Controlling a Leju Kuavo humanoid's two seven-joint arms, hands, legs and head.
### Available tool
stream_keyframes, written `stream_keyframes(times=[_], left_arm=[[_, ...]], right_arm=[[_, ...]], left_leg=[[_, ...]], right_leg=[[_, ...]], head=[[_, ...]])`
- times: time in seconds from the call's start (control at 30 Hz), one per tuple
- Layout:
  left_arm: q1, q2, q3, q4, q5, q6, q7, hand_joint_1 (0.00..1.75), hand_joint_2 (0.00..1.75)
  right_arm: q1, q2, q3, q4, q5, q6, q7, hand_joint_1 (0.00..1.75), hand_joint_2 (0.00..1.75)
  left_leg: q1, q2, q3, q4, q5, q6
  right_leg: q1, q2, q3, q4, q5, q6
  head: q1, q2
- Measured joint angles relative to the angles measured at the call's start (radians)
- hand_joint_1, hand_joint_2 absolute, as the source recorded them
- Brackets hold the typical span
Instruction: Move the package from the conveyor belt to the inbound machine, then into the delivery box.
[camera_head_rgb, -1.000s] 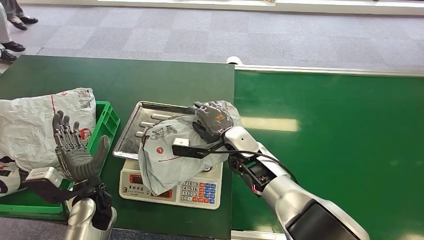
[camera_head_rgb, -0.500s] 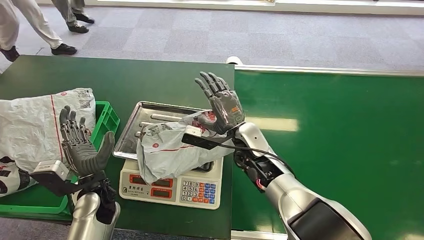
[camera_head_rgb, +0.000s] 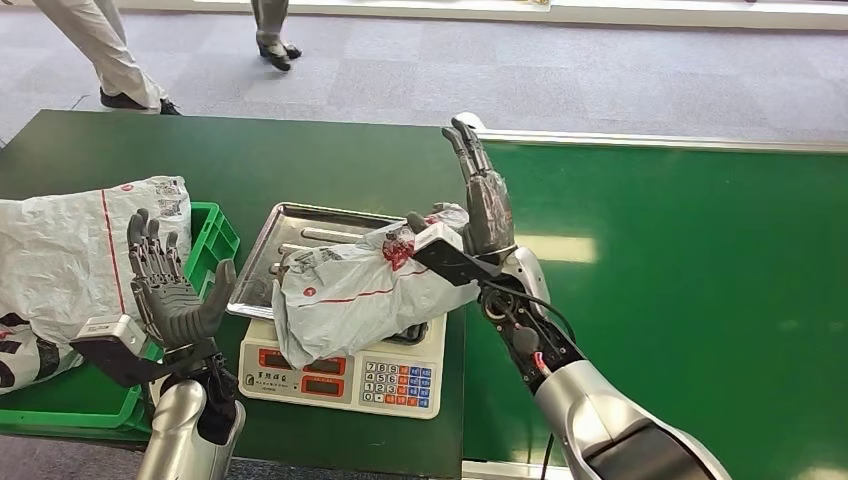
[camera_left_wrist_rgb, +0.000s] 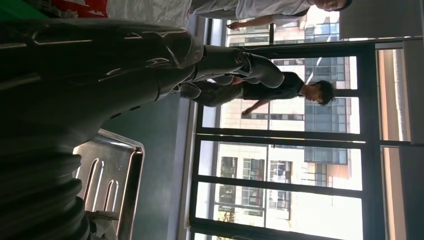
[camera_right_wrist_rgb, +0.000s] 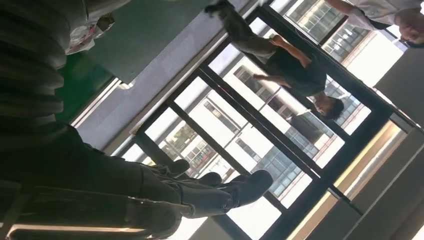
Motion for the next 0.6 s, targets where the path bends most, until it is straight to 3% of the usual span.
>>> stream_keyframes(times=[0.33,0.6], left_arm=[[0.044,0.007,-0.002,-0.02,-0.017,0.022,0.0,0.0,1.75],[0.068,0.007,-0.001,-0.037,-0.018,0.023,0.0,0.0,1.75]], right_arm=[[0.223,-0.03,-0.126,-0.339,-0.306,0.155,-0.016,0.0,1.75],[0.345,-0.055,-0.165,-0.499,-0.336,0.173,-0.02,0.0,1.75]], left_leg=[[0.0,0.0,0.0,0.0,-0.001,0.0],[0.0,0.0,-0.001,0.0,0.0,0.0]], right_leg=[[0.0,0.0,0.0,0.0,0.0,0.0],[0.0,0.0,-0.001,0.0,0.0,0.0]], head=[[0.0,0.0],[0.0,0.0]])
